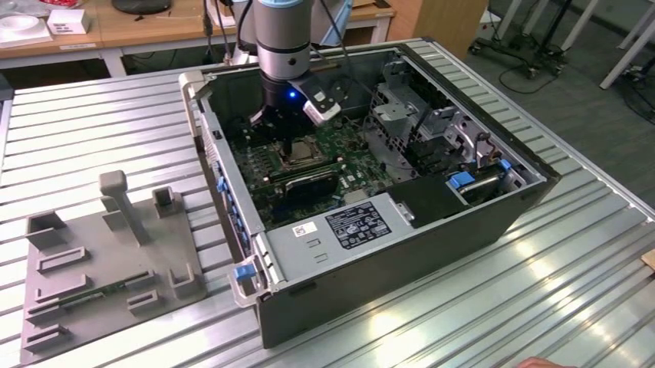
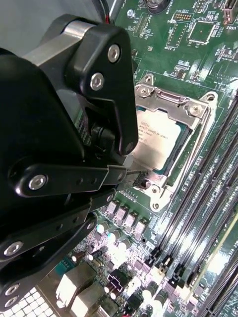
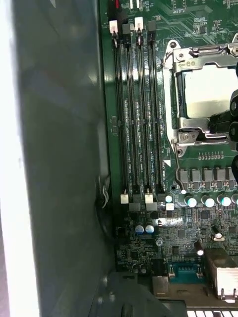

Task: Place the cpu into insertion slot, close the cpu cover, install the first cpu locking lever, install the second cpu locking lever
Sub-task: 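Close the cpu cover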

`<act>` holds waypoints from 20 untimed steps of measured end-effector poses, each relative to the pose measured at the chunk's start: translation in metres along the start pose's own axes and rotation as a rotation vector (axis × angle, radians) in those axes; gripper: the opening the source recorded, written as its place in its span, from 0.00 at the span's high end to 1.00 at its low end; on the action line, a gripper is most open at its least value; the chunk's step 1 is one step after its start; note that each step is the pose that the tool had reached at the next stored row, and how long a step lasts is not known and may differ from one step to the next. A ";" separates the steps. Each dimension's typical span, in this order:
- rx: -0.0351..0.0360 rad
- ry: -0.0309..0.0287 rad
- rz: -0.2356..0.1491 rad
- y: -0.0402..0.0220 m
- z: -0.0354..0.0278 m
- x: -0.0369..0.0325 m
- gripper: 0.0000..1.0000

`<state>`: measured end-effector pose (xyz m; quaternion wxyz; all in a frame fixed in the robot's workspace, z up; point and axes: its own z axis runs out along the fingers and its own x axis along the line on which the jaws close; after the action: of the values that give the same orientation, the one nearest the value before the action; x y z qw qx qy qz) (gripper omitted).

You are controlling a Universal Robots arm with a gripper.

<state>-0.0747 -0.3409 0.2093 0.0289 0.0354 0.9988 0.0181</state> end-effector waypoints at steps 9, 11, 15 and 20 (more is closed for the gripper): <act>-0.0002 0.0000 0.000 -0.0002 0.0042 0.0003 0.90; -0.0001 0.0000 0.000 -0.0001 0.0042 0.0003 0.90; -0.0019 -0.0001 0.000 -0.0002 0.0065 0.0009 0.90; -0.0018 0.0001 0.000 -0.0003 0.0070 0.0010 0.90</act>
<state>-0.0753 -0.3408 0.2023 0.0289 0.0354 0.9988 0.0190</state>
